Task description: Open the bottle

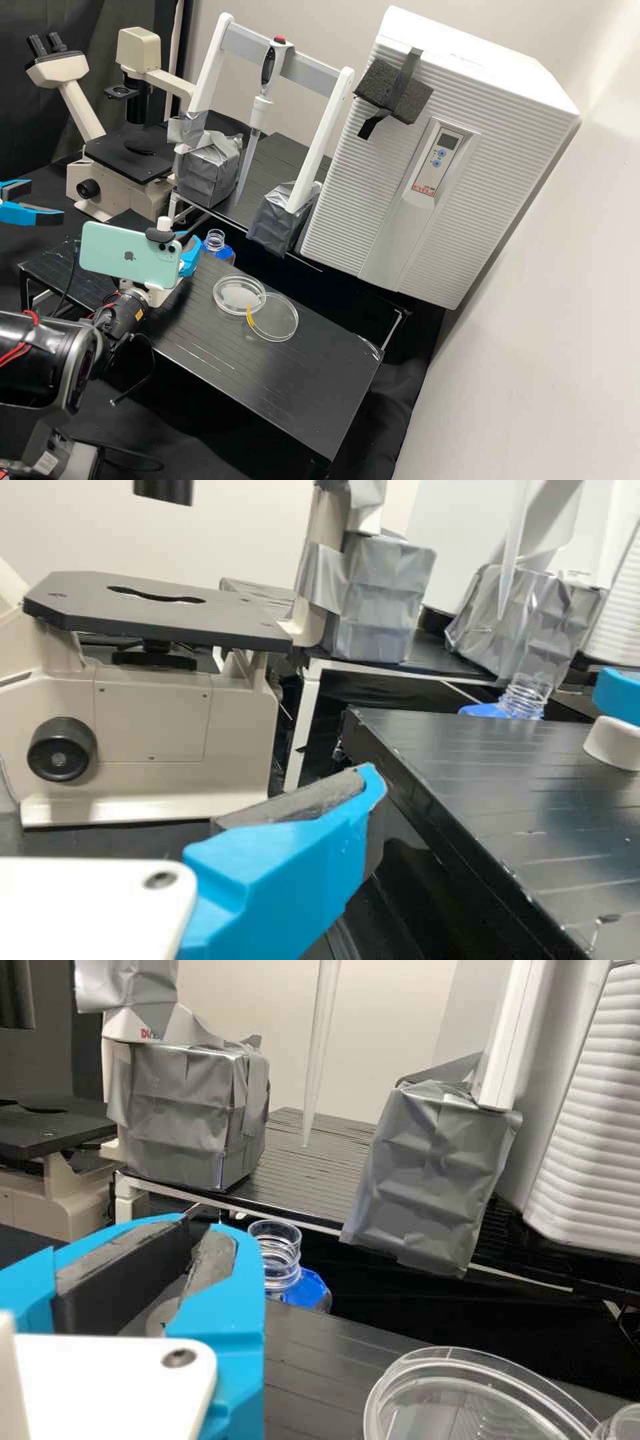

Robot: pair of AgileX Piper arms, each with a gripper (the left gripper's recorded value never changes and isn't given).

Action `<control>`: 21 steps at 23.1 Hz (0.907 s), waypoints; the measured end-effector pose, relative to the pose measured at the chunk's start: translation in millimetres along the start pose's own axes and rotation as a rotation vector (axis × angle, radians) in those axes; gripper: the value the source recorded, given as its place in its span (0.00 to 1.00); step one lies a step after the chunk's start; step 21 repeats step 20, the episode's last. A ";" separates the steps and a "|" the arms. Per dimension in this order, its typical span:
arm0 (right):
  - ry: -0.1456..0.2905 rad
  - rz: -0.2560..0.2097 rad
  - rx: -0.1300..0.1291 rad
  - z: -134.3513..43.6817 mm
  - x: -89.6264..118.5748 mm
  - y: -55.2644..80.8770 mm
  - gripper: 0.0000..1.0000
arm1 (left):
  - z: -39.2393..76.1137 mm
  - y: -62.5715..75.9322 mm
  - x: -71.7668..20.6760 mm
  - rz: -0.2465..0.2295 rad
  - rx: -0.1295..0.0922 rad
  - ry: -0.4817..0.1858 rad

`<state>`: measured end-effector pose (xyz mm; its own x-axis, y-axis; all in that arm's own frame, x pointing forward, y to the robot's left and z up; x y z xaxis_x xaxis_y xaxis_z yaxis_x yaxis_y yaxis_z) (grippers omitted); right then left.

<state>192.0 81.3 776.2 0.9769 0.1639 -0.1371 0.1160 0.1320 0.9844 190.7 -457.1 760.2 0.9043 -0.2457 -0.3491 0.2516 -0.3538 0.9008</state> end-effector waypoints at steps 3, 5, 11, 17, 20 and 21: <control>0.002 0.000 -0.001 -0.2 0.0 0.0 1.00 | -0.5 0.3 0.0 0.004 -0.003 0.005; 0.004 0.001 -0.008 -0.5 -0.2 0.3 1.00 | -0.5 0.3 0.0 0.004 -0.003 0.005; 0.102 0.111 -0.016 -20.6 -13.4 11.9 1.00 | -2.5 4.6 -2.4 0.043 0.012 0.042; 0.186 0.261 -0.001 -35.4 -34.2 25.7 1.00 | -6.5 6.7 -4.8 0.086 0.046 0.119; 0.192 0.274 0.004 -35.8 -36.0 27.8 1.00 | -6.5 6.8 -4.8 0.087 0.057 0.122; 0.192 0.274 0.004 -35.8 -36.0 27.8 1.00 | -6.5 6.8 -4.8 0.087 0.057 0.122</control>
